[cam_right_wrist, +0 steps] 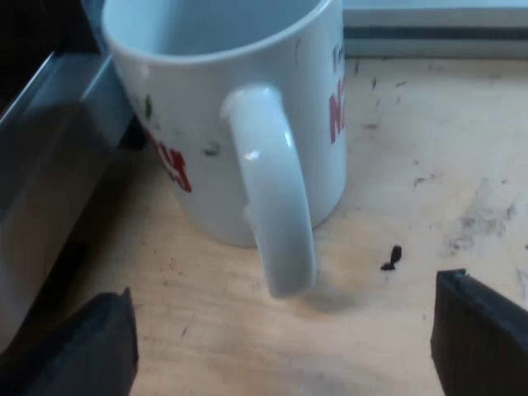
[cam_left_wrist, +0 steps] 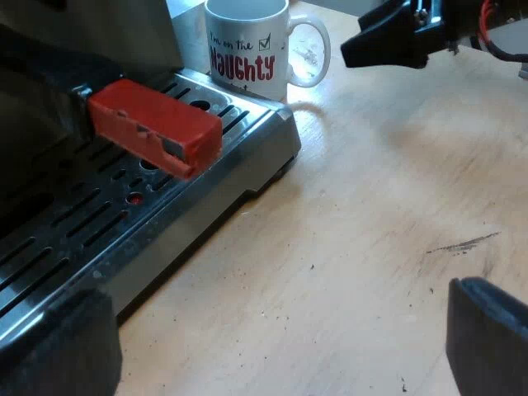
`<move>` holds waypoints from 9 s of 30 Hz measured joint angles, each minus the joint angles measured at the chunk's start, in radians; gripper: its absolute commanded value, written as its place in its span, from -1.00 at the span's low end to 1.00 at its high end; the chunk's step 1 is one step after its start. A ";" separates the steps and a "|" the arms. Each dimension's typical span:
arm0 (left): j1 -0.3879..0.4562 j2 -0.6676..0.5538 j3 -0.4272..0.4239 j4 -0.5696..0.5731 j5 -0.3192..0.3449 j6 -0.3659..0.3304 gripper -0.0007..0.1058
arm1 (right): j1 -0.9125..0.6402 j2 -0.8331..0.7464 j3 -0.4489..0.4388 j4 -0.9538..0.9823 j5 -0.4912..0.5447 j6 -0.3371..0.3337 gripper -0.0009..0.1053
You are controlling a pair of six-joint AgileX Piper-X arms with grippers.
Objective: Place mug into machine
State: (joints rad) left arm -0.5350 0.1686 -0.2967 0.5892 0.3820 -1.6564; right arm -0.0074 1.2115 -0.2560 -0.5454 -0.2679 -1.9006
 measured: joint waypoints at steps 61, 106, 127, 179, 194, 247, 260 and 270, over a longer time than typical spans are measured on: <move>0.000 0.002 0.145 -0.196 -0.196 -0.007 0.54 | 0.141 -0.699 -0.187 0.888 -0.037 -0.134 -0.98; 0.000 0.002 0.301 -0.547 -0.212 -0.087 0.53 | 0.779 0.124 -0.308 0.080 0.391 0.101 -0.98; 0.000 0.002 0.301 -0.547 -0.212 -0.087 0.53 | 0.779 0.249 -0.387 -0.002 0.393 0.110 0.00; 0.000 0.002 0.301 -0.539 -0.212 -0.087 0.53 | 0.833 0.519 -0.560 -0.161 0.468 0.182 -0.07; 0.000 0.002 0.301 -0.539 -0.120 -0.090 0.53 | 0.906 0.481 -0.553 -0.111 0.632 0.195 -0.07; 0.000 -0.002 -0.217 -0.127 -0.289 -0.117 0.53 | 1.157 -0.086 -0.570 0.375 0.867 0.121 -0.98; 0.000 -0.002 -0.217 -0.043 -0.291 -0.117 0.53 | 1.147 0.131 -0.709 0.295 0.941 0.121 -0.98; 0.000 -0.002 -0.217 -0.034 -0.291 -0.117 0.53 | 1.086 0.260 -0.846 0.284 0.931 0.121 -0.98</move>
State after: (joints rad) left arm -0.5350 0.1670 -0.5138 0.5548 0.0907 -1.7731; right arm 1.0785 1.4717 -1.1018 -0.2616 0.6629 -1.7796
